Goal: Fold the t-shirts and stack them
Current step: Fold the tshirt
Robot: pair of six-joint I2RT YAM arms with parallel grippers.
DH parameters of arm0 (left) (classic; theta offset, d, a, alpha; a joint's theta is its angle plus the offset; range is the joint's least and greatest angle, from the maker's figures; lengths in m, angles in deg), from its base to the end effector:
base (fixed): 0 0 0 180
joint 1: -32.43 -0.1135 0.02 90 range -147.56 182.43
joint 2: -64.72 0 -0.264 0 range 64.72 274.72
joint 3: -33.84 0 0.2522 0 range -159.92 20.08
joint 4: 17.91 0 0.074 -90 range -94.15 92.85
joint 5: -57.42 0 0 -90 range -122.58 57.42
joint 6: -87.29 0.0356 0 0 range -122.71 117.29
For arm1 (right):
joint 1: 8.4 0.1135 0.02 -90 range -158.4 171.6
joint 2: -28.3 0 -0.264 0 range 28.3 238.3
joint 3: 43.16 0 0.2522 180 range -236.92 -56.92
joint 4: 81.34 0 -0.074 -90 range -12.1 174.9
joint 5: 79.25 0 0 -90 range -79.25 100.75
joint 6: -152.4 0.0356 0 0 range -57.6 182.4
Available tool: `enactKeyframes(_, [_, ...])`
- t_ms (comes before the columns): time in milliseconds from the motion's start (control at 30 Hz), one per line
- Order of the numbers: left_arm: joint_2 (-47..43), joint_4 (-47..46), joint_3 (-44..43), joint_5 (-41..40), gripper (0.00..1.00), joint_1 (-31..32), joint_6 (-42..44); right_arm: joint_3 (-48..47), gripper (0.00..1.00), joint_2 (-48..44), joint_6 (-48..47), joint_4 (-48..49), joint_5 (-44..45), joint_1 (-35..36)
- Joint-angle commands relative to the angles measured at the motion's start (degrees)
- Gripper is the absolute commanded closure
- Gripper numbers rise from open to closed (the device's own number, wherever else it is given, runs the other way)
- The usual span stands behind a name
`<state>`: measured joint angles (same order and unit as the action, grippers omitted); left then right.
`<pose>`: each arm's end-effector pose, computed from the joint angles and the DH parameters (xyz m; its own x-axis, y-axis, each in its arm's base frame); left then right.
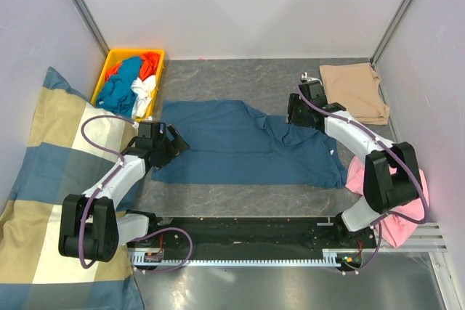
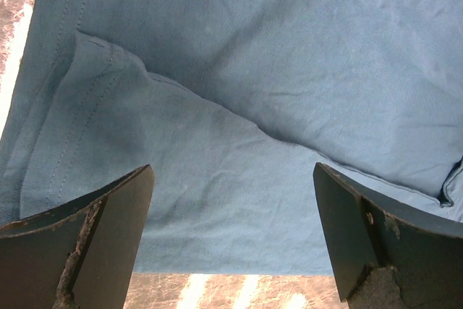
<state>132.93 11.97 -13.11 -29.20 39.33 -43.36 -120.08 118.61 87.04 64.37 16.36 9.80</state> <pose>0.2239 -0.0292 0.1819 -0.6886 -0.5717 -0.4461 -0.3847 0.8095 -0.4436 0.3245 0.1030 0.2382 -0.7420 0.1928 -0.6421 0.0671 0.9743 0.2150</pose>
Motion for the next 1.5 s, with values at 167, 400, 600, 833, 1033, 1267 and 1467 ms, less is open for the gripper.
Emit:
enactKeyframes(167, [-0.4, -1.1, -0.2, -0.3, 0.01, 0.2, -0.5, -0.1, 0.41, 4.5, 0.1, 3.6, -1.0, 0.2])
enactKeyframes(400, [0.3, -1.0, -0.4, -0.7, 0.01, 0.2, -0.5, -1.9, 0.42, 8.0, -0.2, 4.8, -1.8, 0.2])
enactKeyframes(600, [0.9, -1.0, -0.6, -0.6, 0.01, 0.2, -0.5, -2.0, 0.43, 9.5, -0.2, 5.4, -2.2, 0.1])
enactKeyframes(833, [1.0, -1.1, -0.8, -0.7, 0.01, 0.2, -0.4, -2.3, 0.45, 11.2, -0.2, 6.0, -2.7, 0.2])
enactKeyframes(1033, [0.8, -1.0, -0.7, -0.8, 0.01, 0.2, -0.3, -3.0, 0.46, 11.9, -0.2, 6.1, -2.9, 0.2])
enactKeyframes(1267, [0.7, -0.9, -0.5, -1.0, 0.01, 0.1, -0.3, -3.6, 0.48, 12.6, -0.3, 6.2, -3.3, 0.2])
enactKeyframes(1467, [0.8, -0.8, -0.4, -1.0, 0.01, 0.2, -0.2, -3.6, 0.49, 13.1, -0.2, 6.2, -3.2, 0.1])
